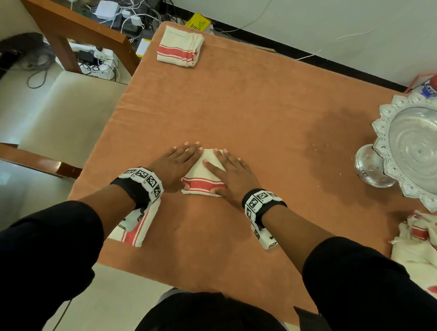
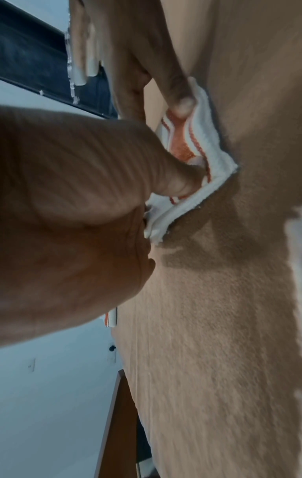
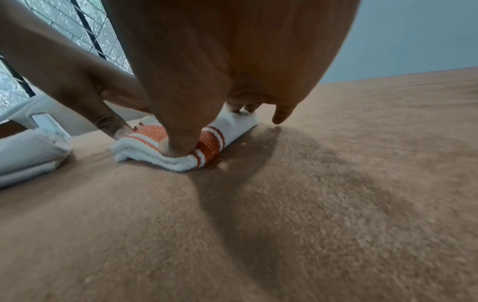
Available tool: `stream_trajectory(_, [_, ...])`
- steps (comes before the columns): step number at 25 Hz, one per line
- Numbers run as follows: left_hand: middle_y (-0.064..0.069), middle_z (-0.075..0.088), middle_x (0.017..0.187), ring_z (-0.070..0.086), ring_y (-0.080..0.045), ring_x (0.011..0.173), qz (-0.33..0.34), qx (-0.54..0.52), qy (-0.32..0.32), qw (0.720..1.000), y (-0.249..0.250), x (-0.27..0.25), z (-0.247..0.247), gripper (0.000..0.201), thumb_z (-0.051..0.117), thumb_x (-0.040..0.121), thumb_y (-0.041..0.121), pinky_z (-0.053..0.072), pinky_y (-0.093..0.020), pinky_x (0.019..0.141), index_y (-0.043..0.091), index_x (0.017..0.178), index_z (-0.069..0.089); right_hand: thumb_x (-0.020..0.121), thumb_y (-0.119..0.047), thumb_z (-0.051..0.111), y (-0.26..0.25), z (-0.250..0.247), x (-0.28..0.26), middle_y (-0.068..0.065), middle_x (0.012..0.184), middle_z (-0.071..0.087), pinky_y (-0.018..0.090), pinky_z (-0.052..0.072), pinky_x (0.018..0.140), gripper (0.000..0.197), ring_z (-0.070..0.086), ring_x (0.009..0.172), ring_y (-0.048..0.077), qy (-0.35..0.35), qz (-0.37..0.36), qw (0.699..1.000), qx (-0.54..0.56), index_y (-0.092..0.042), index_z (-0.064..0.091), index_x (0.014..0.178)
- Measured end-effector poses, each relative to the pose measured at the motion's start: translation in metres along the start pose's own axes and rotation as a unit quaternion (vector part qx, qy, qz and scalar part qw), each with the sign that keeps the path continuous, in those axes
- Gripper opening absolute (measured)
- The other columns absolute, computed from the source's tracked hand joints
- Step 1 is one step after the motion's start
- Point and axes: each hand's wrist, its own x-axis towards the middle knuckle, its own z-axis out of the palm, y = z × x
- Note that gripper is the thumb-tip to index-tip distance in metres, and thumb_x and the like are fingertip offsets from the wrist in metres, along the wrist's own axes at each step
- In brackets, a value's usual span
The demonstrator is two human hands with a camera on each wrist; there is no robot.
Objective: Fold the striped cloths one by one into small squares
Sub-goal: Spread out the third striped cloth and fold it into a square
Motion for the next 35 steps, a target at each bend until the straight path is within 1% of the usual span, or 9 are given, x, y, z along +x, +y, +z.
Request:
stream_trajectory(4, [-0.004, -0.014, 0.172, -0.009, -0.029, 0.159, -0.033, -0.136, 0.007, 0.990, 0.004, -0.004, -0.009, 0.120, 0.076, 0.086, 0.042, 0.008, -0.048, 0.128, 0.015, 0.163, -0.011, 0.088, -0.058, 0.064, -0.007, -0.009, -0.002, 0.006, 0.169, 0.007, 0.049, 0.023, 0.119, 0.082, 0.011, 0.154, 0.029, 0.032, 0.027, 0.997, 0.068, -0.040, 0.023, 0.157])
stream_trajectory(7, [-0.018, 0.016, 0.169, 0.019, -0.035, 0.155, -0.099, -0.275, 0.107, 0.950, 0.012, -0.004, -0.009, 0.103, 0.073, 0.087, 0.041, 0.021, -0.046, 0.126, 0.003, 0.162, 0.014, 0.087, -0.048, 0.067, -0.007, -0.018, -0.002, 0.013, 0.151, 0.037, 0.048, 0.043, 0.108, 0.074, 0.040, 0.136, 0.034, 0.109, 0.123, 0.975, 0.152, -0.027, 0.037, 0.150])
stream_trajectory(11, [-0.018, 0.060, 0.127, 0.059, -0.038, 0.116, -0.273, -0.356, 0.138, 0.883, 0.019, 0.008, -0.001, 0.057, 0.072, 0.089, 0.034, 0.049, -0.043, 0.092, 0.002, 0.132, 0.052, 0.084, -0.039, 0.069, 0.000, -0.021, 0.003, 0.005, 0.116, 0.063, 0.041, 0.054, 0.089, 0.059, 0.063, 0.105, 0.027, 0.070, 0.251, 0.914, 0.312, -0.023, 0.045, 0.135])
stream_trajectory(16, [-0.011, 0.071, 0.102, 0.065, -0.028, 0.086, -0.358, -0.424, 0.059, 0.830, 0.023, 0.017, 0.002, 0.040, 0.071, 0.086, 0.036, 0.043, -0.030, 0.060, 0.004, 0.109, 0.065, 0.083, -0.031, 0.076, -0.002, -0.014, 0.004, 0.000, 0.110, 0.069, 0.039, 0.054, 0.092, 0.050, 0.066, 0.102, 0.022, 0.038, 0.303, 0.860, 0.410, -0.021, 0.054, 0.126])
stream_trajectory(22, [-0.015, 0.072, 0.106, 0.073, -0.035, 0.092, -0.386, -0.532, 0.029, 0.753, 0.023, 0.019, -0.001, 0.049, 0.080, 0.077, 0.034, 0.062, -0.042, 0.075, 0.004, 0.113, 0.063, 0.080, -0.023, 0.080, 0.000, -0.018, 0.005, 0.008, 0.098, 0.076, 0.043, 0.064, 0.074, 0.022, 0.075, 0.089, 0.026, 0.007, 0.335, 0.789, 0.516, -0.013, 0.071, 0.098])
stream_trajectory(25, [-0.020, 0.074, 0.106, 0.076, -0.038, 0.086, -0.372, -0.625, 0.008, 0.686, 0.025, 0.017, 0.000, 0.065, 0.086, 0.062, 0.032, 0.063, -0.058, 0.070, 0.003, 0.115, 0.059, 0.075, -0.026, 0.086, -0.002, -0.020, 0.004, 0.004, 0.098, 0.074, 0.044, 0.063, 0.079, 0.032, 0.074, 0.090, 0.023, 0.026, 0.339, 0.757, 0.559, -0.016, 0.065, 0.096])
stream_trajectory(27, [-0.022, 0.073, 0.107, 0.076, -0.038, 0.088, -0.358, -0.665, 0.004, 0.656, 0.037, 0.011, -0.009, 0.052, 0.084, 0.078, 0.021, 0.063, -0.055, 0.069, 0.002, 0.118, 0.057, 0.076, -0.023, 0.087, -0.005, -0.024, 0.001, 0.002, 0.100, 0.070, 0.038, 0.060, 0.080, 0.038, 0.070, 0.090, 0.021, 0.039, 0.330, 0.756, 0.564, -0.017, 0.059, 0.101])
stream_trajectory(30, [-0.021, 0.072, 0.108, 0.073, -0.034, 0.088, -0.340, -0.683, 0.012, 0.646, 0.053, 0.006, -0.014, 0.036, 0.074, 0.092, 0.010, 0.061, -0.044, 0.060, 0.002, 0.123, 0.058, 0.081, -0.012, 0.082, -0.005, -0.029, -0.005, 0.003, 0.104, 0.065, 0.033, 0.056, 0.075, 0.043, 0.066, 0.087, 0.017, 0.050, 0.325, 0.739, 0.588, -0.014, 0.054, 0.113])
stream_trajectory(35, [-0.021, 0.073, 0.116, 0.071, -0.027, 0.087, -0.263, -0.698, 0.011, 0.666, 0.067, 0.003, -0.025, 0.032, 0.065, 0.099, 0.018, 0.061, -0.040, 0.074, 0.001, 0.127, 0.062, 0.080, 0.001, 0.077, 0.001, -0.037, -0.026, 0.018, 0.115, 0.069, 0.051, 0.059, 0.090, 0.040, 0.070, 0.096, 0.031, 0.092, 0.334, 0.661, 0.665, -0.014, 0.056, 0.111])
